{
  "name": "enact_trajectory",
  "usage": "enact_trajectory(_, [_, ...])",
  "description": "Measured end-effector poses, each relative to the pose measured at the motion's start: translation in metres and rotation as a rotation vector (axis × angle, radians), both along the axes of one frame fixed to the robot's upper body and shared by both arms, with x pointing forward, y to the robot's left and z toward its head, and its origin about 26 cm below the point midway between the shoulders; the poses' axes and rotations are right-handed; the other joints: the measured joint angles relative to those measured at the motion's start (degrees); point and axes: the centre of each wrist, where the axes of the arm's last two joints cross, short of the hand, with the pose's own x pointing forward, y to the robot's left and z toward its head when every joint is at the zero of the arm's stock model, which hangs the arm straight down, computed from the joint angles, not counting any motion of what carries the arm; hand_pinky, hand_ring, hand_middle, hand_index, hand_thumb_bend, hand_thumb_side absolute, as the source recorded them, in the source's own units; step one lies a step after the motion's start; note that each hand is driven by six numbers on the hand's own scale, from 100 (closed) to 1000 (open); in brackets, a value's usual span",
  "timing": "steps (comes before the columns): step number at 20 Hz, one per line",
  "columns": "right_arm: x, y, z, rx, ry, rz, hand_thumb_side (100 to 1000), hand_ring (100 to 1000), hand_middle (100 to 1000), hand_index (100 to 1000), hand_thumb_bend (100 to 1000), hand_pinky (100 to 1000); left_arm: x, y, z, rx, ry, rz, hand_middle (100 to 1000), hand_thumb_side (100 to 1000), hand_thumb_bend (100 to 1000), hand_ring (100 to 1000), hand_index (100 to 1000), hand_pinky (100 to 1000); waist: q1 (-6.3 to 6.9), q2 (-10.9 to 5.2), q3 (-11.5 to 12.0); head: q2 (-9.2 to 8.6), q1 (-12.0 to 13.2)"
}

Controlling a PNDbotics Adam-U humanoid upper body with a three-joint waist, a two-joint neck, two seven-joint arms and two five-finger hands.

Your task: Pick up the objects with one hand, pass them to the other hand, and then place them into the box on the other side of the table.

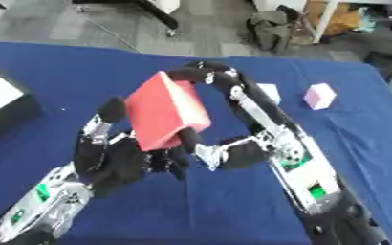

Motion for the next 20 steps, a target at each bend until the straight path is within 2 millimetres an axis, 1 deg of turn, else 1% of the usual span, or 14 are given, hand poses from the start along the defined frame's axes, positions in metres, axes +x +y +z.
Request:
enact_trajectory(1, [-0.0002,0.0006,-0.0002,0.0,0.009,0.005,469,684,345,613,100,747,-0.001,-0.0012,0.0024,-0.001,0.003,-0.008,556,829,609,659,835,662,-0.03,0.0,-0.01,0.0,-0.09])
enact_trajectory(2, [-0.0004,0.0013,-0.0005,0.0,0.019,0.01,421,685,344,614,100,747,-0.002,-0.0023,0.0041,-0.001,0.006,-0.015,556,825,615,659,835,662,-0.06,0.0,-0.02,0.0,-0.13])
enact_trajectory(3, [-0.0006,0.0019,-0.0007,0.0,0.029,0.014,470,685,344,614,100,747,-0.0024,-0.0031,0.0057,-0.002,0.01,-0.018,556,831,617,659,834,663,-0.11,0.0,-0.02,0.0,-0.18])
enact_trajectory(8, [-0.0006,0.0041,-0.0025,0.002,0.082,0.035,470,678,340,614,100,742,-0.0048,-0.0061,0.0082,-0.002,0.033,-0.026,557,834,625,661,833,665,-0.17,0.0,-0.07,0.0,-0.55])
enact_trajectory(16, [0.0008,0.0044,-0.0024,0.006,0.111,0.038,470,669,340,615,100,727,-0.007,-0.008,0.0108,-0.002,0.036,-0.036,549,824,591,658,820,663,-0.18,0.0,-0.09,0.0,-0.9])
enact_trajectory(20, [0.001,0.0047,-0.0016,0.008,0.111,0.033,470,663,338,615,100,725,-0.0092,-0.0102,0.0121,-0.007,0.039,-0.05,537,806,527,651,810,660,-0.19,0.0,-0.09,0.0,-1.03])
